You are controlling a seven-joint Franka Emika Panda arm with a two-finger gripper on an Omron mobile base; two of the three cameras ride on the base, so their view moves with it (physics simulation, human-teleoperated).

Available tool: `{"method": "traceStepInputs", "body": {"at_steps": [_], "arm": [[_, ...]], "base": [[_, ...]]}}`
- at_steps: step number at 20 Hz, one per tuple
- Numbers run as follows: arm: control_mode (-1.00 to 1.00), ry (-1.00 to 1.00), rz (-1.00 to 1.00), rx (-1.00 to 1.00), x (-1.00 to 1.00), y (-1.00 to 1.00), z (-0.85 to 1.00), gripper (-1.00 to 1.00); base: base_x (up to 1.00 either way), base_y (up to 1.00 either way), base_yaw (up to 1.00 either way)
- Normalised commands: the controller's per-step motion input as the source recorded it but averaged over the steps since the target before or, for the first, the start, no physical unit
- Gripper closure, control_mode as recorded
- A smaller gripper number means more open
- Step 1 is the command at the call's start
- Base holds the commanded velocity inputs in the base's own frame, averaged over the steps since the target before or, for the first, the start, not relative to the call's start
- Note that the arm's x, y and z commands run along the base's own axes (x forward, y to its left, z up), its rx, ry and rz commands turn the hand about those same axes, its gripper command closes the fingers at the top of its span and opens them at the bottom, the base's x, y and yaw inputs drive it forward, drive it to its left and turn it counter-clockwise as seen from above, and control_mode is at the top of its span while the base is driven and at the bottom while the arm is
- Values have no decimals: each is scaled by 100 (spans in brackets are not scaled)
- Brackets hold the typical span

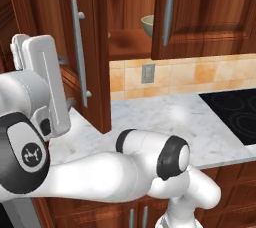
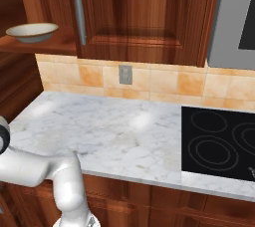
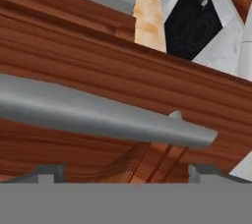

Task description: Open the cabinet. Pick the bowls from the counter and place them in the cabinet. Then close the cabinet.

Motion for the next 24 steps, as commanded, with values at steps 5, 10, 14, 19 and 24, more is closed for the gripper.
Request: {"method": "traceStepInputs", "body": {"at_steps": [5, 10, 14, 19, 24], "arm": [[-100, -30, 8, 2, -25, -83, -100, -100], [-100, -13, 2, 19, 95, -100, -100, -100], [-100, 0, 0, 5, 100, -75, -100, -100], [-100, -8, 0, 4, 100, -86, -100, -100], [-100, -33, 6, 1, 100, -55, -100, -100]], "base": [[0, 0, 0], [0, 0, 0], [0, 0, 0], [0, 0, 0], [0, 0, 0]]}}
